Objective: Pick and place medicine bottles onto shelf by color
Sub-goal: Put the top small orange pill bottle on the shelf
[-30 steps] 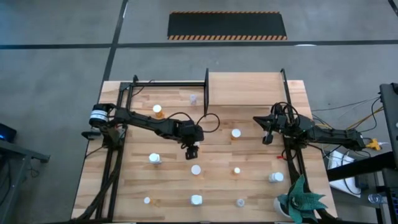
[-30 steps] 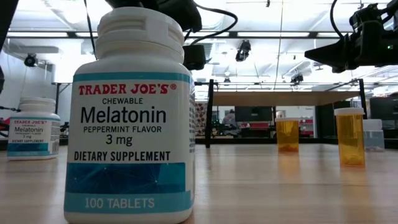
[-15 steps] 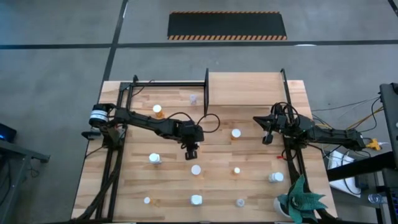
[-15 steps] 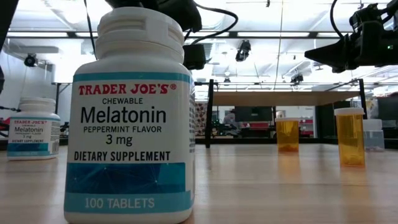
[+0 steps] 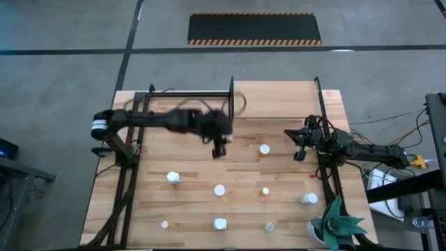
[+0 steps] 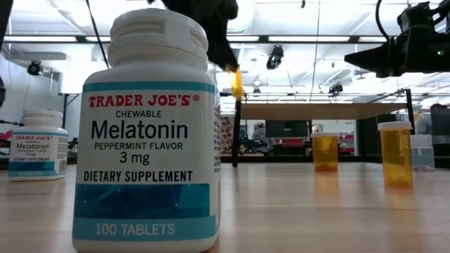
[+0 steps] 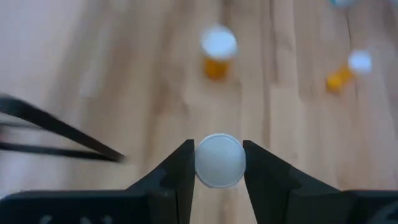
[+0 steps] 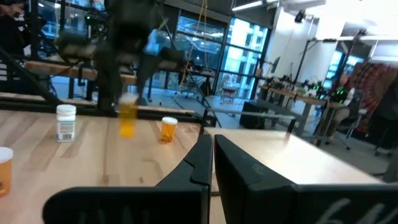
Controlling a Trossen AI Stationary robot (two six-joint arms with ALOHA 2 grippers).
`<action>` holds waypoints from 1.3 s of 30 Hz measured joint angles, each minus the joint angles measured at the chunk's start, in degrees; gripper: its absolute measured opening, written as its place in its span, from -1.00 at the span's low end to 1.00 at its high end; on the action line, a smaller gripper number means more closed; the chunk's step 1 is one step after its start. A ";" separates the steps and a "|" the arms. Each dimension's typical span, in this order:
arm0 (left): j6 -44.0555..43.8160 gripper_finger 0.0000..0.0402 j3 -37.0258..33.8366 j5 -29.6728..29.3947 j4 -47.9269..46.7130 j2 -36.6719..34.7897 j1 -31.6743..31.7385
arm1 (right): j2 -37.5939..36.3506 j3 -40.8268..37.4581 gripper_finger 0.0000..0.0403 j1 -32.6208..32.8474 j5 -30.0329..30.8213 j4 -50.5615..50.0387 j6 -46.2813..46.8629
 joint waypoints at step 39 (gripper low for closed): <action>10.77 -0.50 46.86 4.49 -11.54 31.80 23.70 | 0.06 0.00 -0.96 0.00 -0.02 1.57 -0.89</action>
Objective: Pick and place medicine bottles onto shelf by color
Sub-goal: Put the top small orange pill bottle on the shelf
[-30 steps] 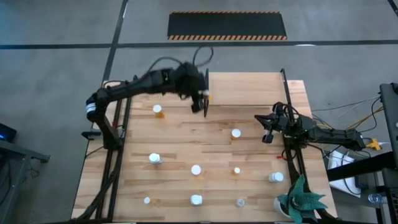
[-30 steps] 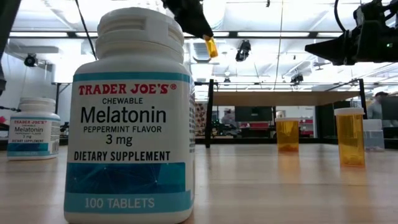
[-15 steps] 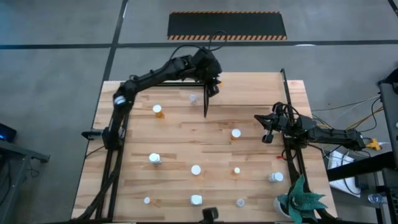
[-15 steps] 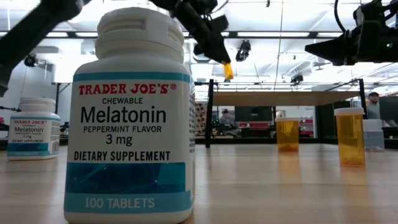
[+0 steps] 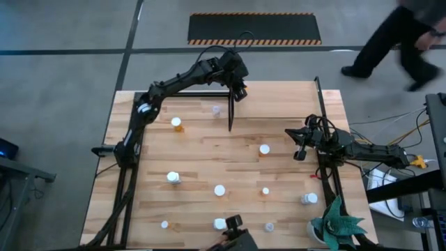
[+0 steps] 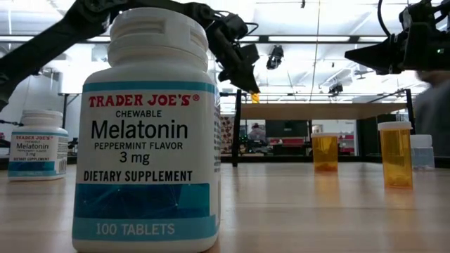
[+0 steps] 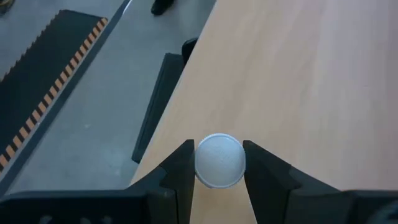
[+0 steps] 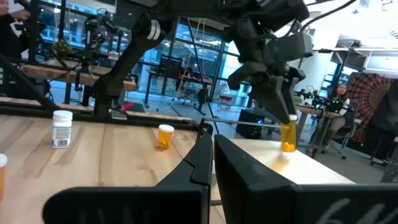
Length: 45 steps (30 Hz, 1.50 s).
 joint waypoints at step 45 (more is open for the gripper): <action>0.01 -0.50 -0.15 0.09 0.09 0.09 2.11 | 0.00 0.00 -0.96 0.00 -0.01 -0.02 0.18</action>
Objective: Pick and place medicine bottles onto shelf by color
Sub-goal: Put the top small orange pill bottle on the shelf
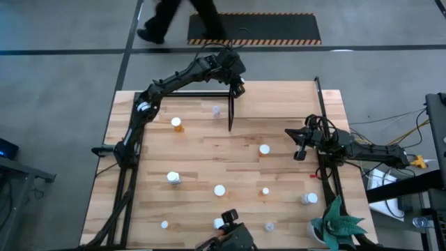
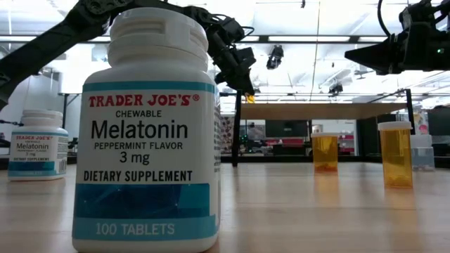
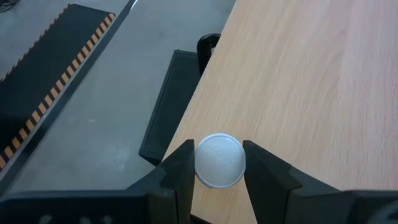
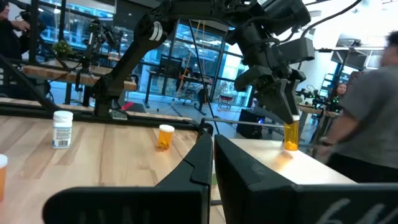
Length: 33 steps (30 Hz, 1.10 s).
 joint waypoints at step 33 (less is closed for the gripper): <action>-0.07 -0.35 -0.02 0.00 0.01 0.00 0.05 | 0.04 0.01 -0.96 0.00 0.00 0.00 0.00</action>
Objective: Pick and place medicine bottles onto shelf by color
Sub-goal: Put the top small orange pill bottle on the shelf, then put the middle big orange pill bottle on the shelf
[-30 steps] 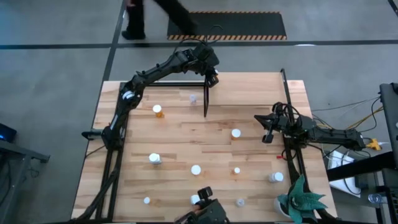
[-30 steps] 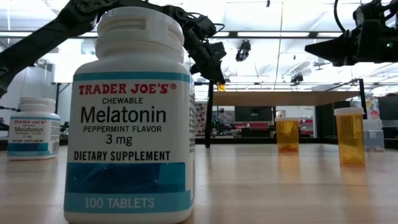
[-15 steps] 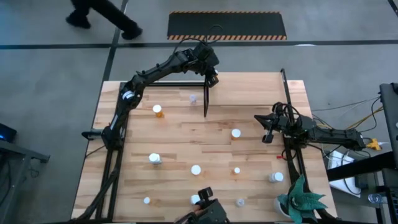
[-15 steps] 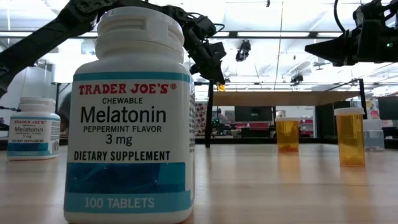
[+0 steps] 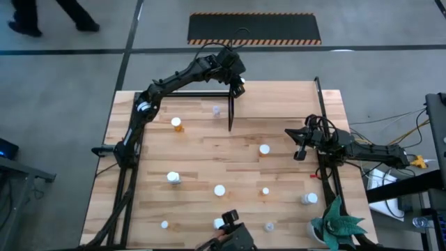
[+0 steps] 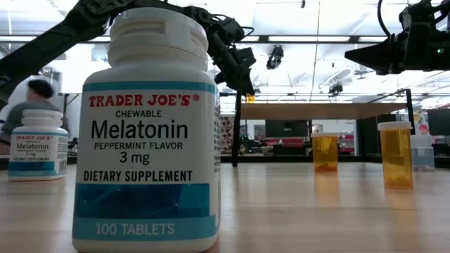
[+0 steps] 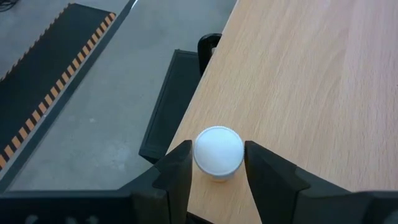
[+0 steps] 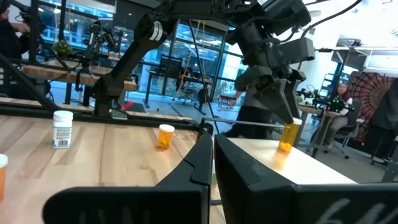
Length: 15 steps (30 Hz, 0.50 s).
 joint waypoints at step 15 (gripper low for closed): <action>5.03 -0.36 -0.43 0.28 -0.29 -4.99 -0.38 | 0.00 0.00 -0.96 0.00 -0.05 0.06 2.26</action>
